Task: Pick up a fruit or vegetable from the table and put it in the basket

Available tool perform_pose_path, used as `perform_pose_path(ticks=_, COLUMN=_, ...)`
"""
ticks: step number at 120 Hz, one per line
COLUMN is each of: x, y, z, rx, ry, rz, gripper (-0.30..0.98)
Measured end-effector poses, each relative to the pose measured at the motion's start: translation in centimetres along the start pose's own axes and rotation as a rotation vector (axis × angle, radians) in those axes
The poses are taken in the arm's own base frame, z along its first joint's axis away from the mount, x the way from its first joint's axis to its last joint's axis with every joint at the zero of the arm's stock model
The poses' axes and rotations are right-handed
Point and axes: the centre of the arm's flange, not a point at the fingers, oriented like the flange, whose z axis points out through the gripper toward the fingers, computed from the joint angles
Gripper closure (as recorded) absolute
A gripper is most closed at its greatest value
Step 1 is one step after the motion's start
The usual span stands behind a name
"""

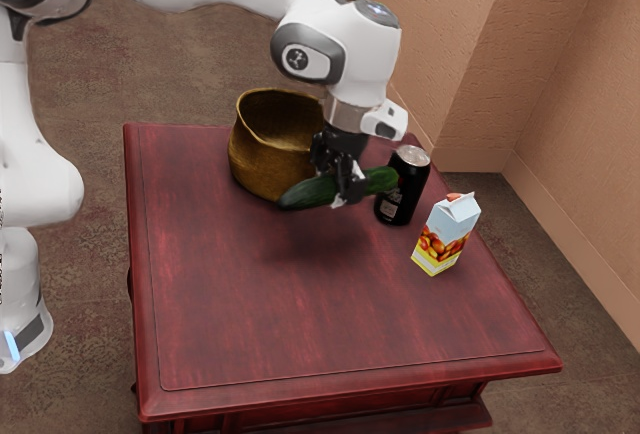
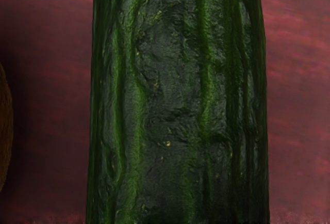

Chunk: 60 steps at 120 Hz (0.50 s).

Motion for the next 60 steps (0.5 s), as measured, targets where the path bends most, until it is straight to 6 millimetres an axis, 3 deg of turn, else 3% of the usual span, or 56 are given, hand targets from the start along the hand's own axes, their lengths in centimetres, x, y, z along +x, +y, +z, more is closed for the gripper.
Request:
perform_pose_path(ticks=10, x=0.0, y=-0.3, z=-2.8, rx=-0.004, ry=0.022, rz=-0.007, gripper=0.47)
perform_pose_path(ticks=48, x=1.8, y=-3.4, z=-9.6, rx=-0.025, ry=0.074, rz=-0.067, gripper=0.48)
perform_pose_path(ticks=60, x=2.2, y=-4.5, z=-10.7, rx=-0.026, ry=0.077, rz=-0.082, gripper=0.48)
